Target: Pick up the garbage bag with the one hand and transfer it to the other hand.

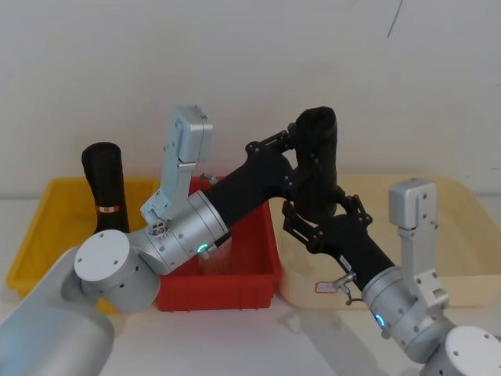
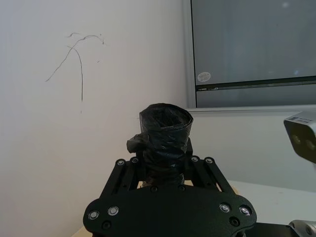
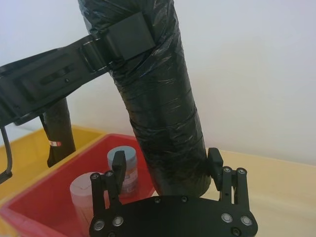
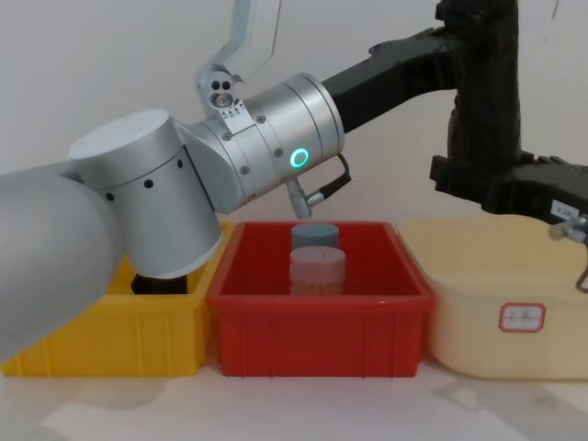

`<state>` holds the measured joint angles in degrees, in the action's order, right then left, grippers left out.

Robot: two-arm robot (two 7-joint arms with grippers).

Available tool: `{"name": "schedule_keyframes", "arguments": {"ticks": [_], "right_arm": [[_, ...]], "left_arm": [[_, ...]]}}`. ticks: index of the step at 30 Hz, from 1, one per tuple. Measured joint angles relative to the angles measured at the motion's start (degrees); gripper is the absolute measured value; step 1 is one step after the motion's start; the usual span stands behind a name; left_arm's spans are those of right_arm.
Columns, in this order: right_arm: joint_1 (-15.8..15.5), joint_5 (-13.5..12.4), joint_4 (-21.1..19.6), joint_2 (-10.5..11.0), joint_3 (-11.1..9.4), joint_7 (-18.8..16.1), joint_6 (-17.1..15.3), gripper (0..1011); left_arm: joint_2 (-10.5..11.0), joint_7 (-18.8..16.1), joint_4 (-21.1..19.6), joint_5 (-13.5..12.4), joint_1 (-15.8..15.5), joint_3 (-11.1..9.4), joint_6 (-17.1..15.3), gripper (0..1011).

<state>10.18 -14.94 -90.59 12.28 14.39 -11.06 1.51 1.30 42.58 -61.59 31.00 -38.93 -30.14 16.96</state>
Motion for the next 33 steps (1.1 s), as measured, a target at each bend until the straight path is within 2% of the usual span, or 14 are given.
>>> {"name": "schedule_keyframes", "arguments": {"ticks": [6, 9, 16, 18, 19, 22, 33], "right_arm": [[0.9, 0.5, 0.7, -0.8, 0.0, 0.3, -0.7, 998], [1.3, 0.8, 1.1, -1.2, 0.0, 0.5, -0.8, 956], [1.8, 1.5, 1.7, -1.8, -0.2, 0.9, -0.8, 792], [1.9, 1.6, 1.8, -2.0, -0.3, 1.0, -0.8, 712], [2.0, 1.7, 1.8, -2.0, -0.3, 1.0, -0.8, 712], [2.1, 1.9, 1.9, -2.2, -0.5, 1.1, -0.8, 589], [2.2, 2.1, 1.9, -2.7, -1.1, 0.9, -1.1, 586]], "left_arm": [[0.0, 0.0, 0.0, 0.0, 0.0, 0.0, 0.0, 383], [0.0, 0.0, 0.0, 0.0, 0.0, 0.0, 0.0, 383], [0.0, 0.0, 0.0, 0.0, 0.0, 0.0, 0.0, 383], [0.0, 0.0, 0.0, 0.0, 0.0, 0.0, 0.0, 383], [0.0, 0.0, 0.0, 0.0, 0.0, 0.0, 0.0, 383], [0.0, 0.0, 0.0, 0.0, 0.0, 0.0, 0.0, 383], [0.0, 0.0, 0.0, 0.0, 0.0, 0.0, 0.0, 383]]}}
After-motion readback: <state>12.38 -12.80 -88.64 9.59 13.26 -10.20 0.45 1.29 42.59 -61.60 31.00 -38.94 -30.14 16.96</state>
